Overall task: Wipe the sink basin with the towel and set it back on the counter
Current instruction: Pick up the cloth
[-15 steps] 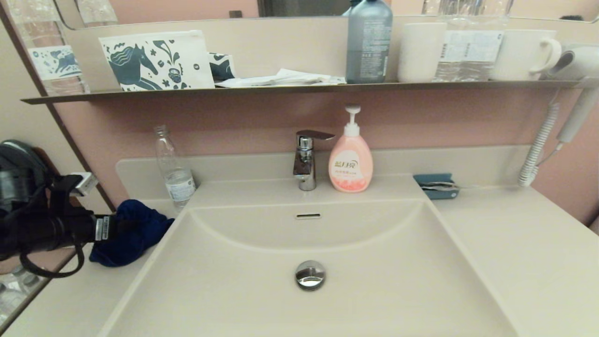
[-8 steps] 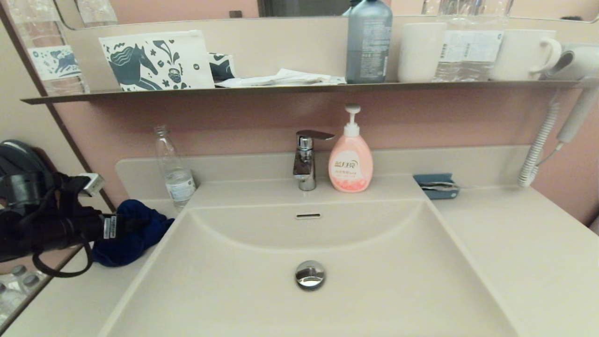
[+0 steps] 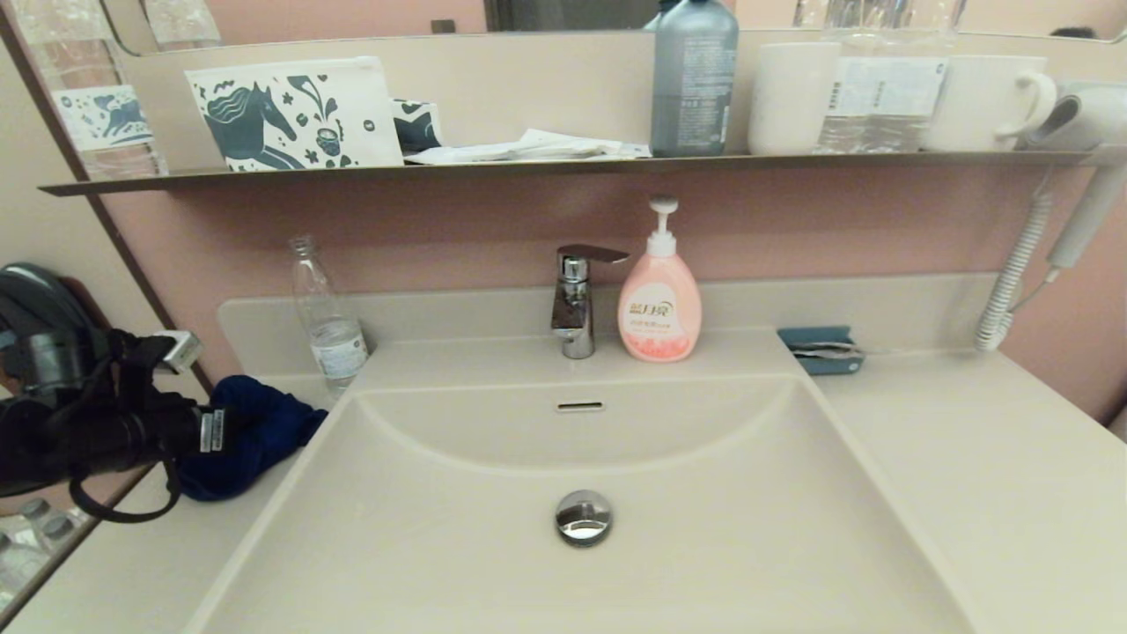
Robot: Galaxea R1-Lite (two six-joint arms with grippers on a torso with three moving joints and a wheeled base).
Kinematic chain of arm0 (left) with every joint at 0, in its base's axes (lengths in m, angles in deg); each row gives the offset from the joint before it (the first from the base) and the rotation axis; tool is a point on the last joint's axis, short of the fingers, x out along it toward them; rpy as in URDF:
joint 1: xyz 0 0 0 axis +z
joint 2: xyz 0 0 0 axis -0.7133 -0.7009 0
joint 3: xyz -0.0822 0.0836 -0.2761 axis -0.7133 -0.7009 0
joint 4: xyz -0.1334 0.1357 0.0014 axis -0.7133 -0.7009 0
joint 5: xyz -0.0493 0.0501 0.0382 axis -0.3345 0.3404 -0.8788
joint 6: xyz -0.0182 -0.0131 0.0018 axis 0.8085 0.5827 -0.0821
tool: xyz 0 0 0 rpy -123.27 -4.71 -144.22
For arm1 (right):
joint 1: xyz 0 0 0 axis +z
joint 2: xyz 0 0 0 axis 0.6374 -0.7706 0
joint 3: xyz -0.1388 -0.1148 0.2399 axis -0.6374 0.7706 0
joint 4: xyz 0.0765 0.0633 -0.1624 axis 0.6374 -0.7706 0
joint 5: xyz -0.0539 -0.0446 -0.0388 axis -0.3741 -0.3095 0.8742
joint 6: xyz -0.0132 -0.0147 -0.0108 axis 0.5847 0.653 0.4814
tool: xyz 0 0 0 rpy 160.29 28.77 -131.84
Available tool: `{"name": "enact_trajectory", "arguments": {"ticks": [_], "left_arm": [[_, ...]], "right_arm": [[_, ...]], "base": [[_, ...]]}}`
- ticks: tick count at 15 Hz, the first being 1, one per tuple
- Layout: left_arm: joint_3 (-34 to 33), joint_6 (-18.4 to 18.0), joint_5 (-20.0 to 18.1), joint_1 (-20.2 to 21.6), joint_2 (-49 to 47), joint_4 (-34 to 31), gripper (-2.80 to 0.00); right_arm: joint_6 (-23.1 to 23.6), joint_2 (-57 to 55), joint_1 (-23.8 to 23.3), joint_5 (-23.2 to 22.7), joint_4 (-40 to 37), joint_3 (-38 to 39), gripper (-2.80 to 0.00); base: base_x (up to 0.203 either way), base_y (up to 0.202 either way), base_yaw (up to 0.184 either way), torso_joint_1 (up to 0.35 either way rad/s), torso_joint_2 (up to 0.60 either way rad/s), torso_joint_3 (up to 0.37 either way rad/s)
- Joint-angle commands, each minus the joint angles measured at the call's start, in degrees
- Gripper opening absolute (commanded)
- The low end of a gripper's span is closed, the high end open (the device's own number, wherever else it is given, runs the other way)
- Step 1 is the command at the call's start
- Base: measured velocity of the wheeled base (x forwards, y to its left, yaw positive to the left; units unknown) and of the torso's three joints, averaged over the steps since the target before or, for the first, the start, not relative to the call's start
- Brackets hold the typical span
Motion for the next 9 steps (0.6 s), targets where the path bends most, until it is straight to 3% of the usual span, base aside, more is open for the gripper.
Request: {"name": "enact_trajectory", "arguments": {"ticks": [1, 4, 9], "left_arm": [[0.0, 0.0, 0.0, 0.1, 3.1, -0.1, -2.80], [-0.4, 0.1, 0.2, 0.6, 8.2, -2.5, -2.80], [-0.6, 3.5, -0.1, 0.4, 24.4, -19.6, -2.80]], "right_arm": [[0.0, 0.0, 0.0, 0.0, 0.0, 0.0, -2.80], [0.0, 0.0, 0.0, 0.0, 0.0, 0.0, -2.80], [0.0, 0.0, 0.0, 0.0, 0.0, 0.0, -2.80]], "base": [[0.000, 0.000, 0.000, 0.000, 0.00, 0.000], [0.000, 0.000, 0.000, 0.000, 0.00, 0.000], [0.000, 0.000, 0.000, 0.000, 0.00, 0.000]]}}
